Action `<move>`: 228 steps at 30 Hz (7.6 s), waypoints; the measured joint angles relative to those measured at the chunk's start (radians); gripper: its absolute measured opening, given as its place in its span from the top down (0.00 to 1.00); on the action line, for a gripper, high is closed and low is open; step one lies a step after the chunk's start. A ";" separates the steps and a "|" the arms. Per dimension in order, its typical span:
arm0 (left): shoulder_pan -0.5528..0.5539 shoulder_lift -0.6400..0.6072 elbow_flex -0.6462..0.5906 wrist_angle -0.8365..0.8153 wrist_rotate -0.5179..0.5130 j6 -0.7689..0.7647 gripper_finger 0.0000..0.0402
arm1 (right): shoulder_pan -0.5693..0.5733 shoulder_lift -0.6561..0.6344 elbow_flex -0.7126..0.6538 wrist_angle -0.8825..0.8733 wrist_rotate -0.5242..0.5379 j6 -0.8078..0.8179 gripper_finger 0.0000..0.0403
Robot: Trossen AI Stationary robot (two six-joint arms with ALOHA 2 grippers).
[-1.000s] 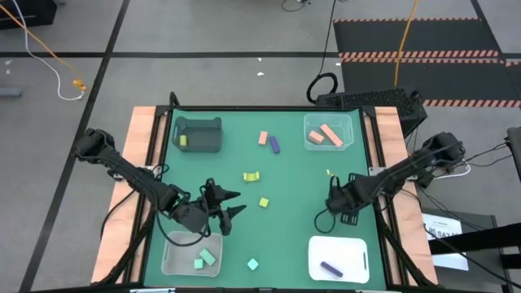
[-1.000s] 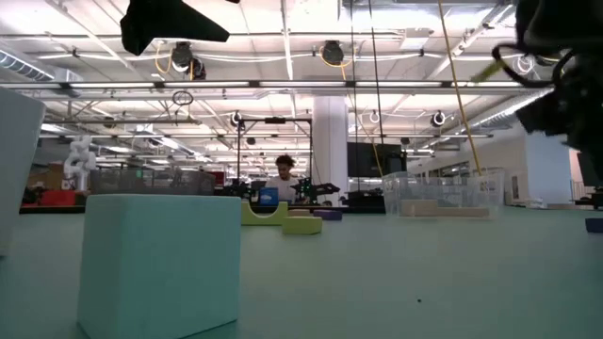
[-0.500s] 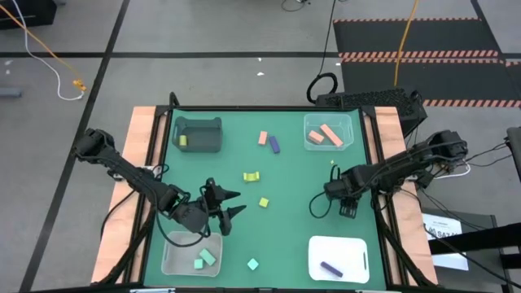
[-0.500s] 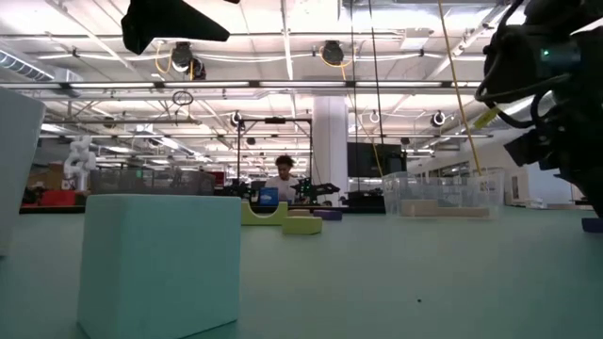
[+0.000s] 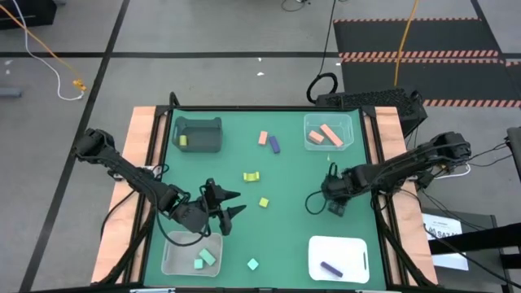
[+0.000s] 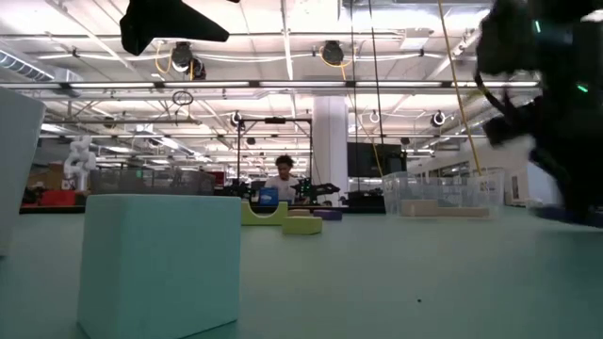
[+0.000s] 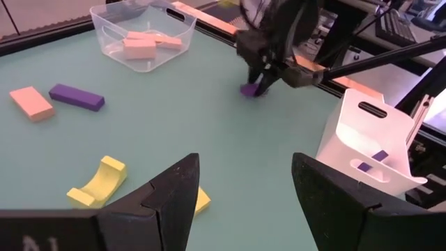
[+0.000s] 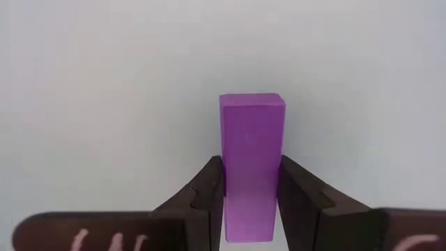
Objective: Sort & place blocks by color
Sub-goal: Put the bottom violet block into the white bin, then put the top light green block into the black bin
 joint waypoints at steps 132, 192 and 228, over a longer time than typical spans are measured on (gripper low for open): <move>0.544 0.455 0.002 0.048 0.474 0.386 0.69 | 0.185 -0.143 0.008 0.659 0.012 0.142 0.21; 0.179 0.128 0.000 0.710 0.491 0.603 0.67 | 0.186 -0.142 0.008 0.697 0.217 0.008 0.21; 0.602 -0.015 0.000 -0.564 0.208 -0.093 0.67 | 0.154 -0.126 0.008 0.715 0.389 -0.074 0.21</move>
